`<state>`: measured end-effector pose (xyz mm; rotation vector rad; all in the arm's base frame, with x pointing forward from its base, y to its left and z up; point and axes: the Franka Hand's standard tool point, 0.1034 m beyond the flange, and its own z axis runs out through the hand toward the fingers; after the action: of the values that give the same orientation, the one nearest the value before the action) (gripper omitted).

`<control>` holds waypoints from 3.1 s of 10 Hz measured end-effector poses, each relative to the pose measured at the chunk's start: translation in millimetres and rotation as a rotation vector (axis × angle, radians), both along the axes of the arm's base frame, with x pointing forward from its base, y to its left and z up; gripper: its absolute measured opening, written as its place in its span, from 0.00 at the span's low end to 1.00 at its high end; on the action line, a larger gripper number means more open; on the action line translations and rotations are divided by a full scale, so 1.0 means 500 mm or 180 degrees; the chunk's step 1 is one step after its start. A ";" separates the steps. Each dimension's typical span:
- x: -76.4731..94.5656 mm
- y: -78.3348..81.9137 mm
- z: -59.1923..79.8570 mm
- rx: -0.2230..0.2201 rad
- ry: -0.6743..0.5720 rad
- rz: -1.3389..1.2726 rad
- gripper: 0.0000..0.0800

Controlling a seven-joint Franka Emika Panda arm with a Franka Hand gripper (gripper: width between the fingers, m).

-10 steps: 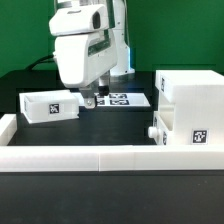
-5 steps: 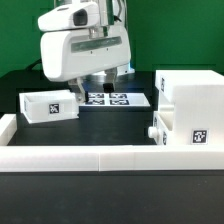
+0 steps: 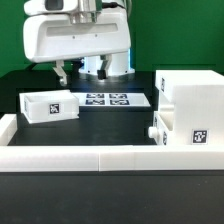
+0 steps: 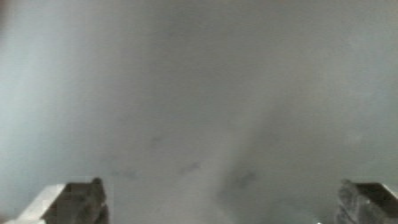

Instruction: Assemble drawer

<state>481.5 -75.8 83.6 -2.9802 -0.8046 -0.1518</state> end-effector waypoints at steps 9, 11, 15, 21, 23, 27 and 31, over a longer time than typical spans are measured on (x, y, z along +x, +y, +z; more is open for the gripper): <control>-0.172 -0.046 -0.071 -0.0039 0.0253 -0.0113 0.81; -0.169 -0.040 -0.070 -0.0039 0.0248 -0.0091 0.81; -0.200 -0.062 -0.115 -0.0111 0.0134 -0.0200 0.81; -0.211 -0.071 -0.158 -0.0106 0.0136 -0.0267 0.78; -0.211 -0.070 -0.158 -0.0105 0.0137 -0.0265 0.56; -0.210 -0.064 -0.158 -0.0104 0.0137 -0.0242 0.05; -0.206 -0.052 -0.158 -0.0104 0.0134 -0.0194 0.05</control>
Offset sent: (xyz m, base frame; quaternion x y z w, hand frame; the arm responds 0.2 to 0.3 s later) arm -0.0590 -0.0332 -0.0106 -0.0427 -0.0345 -0.0152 0.9984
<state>378.7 -101.7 4.7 -3.0288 -0.7193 -0.0789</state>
